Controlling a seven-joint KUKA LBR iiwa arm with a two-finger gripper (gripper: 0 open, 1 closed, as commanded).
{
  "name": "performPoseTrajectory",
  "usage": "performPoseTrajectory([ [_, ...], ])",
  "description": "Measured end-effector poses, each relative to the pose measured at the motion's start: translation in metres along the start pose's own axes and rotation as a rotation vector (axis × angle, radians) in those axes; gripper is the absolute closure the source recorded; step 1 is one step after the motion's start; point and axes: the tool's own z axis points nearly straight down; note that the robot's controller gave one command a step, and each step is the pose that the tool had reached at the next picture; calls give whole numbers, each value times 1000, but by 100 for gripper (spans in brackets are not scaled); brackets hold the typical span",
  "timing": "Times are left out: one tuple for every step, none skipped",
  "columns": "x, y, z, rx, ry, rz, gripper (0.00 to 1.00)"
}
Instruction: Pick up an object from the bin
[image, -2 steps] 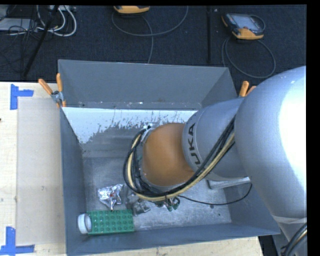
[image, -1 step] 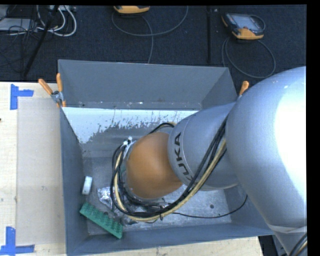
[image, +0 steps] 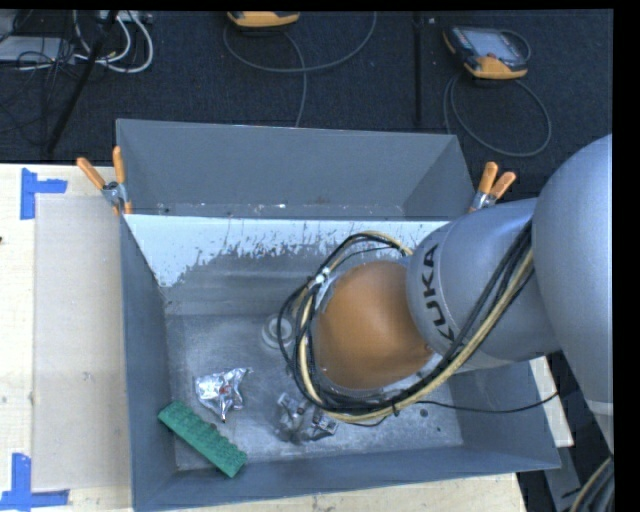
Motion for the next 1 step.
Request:
performPoseTrajectory([
  [1, 0, 2, 0, 4, 0, 0],
])
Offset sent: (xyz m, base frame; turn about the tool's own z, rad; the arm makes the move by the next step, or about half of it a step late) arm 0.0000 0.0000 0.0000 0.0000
